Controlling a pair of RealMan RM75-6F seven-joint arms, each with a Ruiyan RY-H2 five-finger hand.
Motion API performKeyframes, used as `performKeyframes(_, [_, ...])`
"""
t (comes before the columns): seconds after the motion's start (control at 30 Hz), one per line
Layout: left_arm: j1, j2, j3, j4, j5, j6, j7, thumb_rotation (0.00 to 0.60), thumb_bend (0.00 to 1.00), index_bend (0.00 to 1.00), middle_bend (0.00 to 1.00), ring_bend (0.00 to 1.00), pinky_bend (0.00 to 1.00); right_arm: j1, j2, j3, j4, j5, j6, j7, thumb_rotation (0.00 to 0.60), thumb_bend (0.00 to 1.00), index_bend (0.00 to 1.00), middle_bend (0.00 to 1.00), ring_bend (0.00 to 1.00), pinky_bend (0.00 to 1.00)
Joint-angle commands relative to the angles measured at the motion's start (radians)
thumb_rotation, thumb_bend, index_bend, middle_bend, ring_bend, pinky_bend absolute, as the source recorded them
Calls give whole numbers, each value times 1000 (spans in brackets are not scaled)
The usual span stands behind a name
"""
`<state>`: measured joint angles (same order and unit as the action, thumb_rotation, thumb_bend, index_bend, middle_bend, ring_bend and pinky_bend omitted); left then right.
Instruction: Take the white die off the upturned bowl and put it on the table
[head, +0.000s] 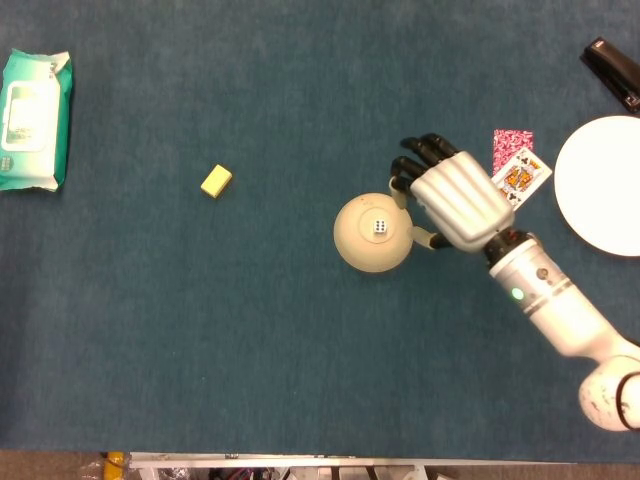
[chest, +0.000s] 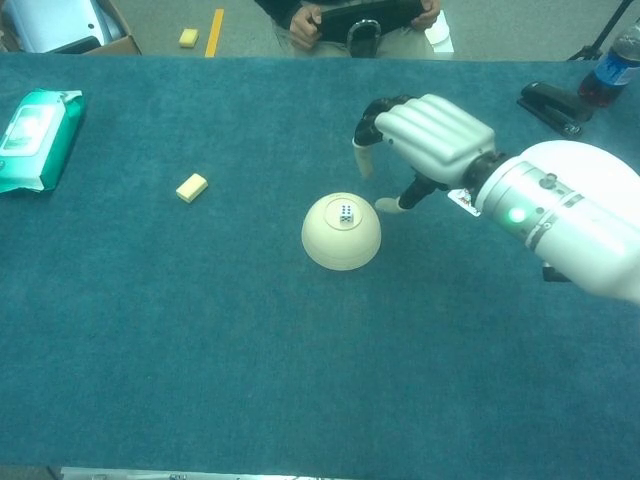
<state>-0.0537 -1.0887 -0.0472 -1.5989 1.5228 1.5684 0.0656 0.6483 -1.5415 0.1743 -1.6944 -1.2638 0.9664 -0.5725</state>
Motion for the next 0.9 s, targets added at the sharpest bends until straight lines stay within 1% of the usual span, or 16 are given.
performKeyframes(0.03, [0, -1, 0, 2, -1, -2, -3, 600, 473, 298, 316, 219, 128, 17, -25, -3, 19, 21, -6, -11, 600, 165, 527, 347, 155, 175])
performKeyframes(0.23, [2, -4, -1, 14, -4, -2, -13, 600, 472, 298, 314, 219, 128, 43, -68, -14, 61, 46, -16, -29, 600, 166, 527, 347, 155, 176])
performKeyframes(0.47, [5, -7, -3, 30, -11, -3, -28, 600, 472, 297, 311, 219, 127, 73, -106, -20, 94, 91, -19, -80, 600, 166, 527, 347, 155, 175])
performKeyframes(0.9, [9, -9, -4, 44, -16, -2, -40, 600, 472, 297, 305, 219, 128, 120, -140, -23, 126, 154, -28, -126, 600, 173, 527, 347, 145, 162])
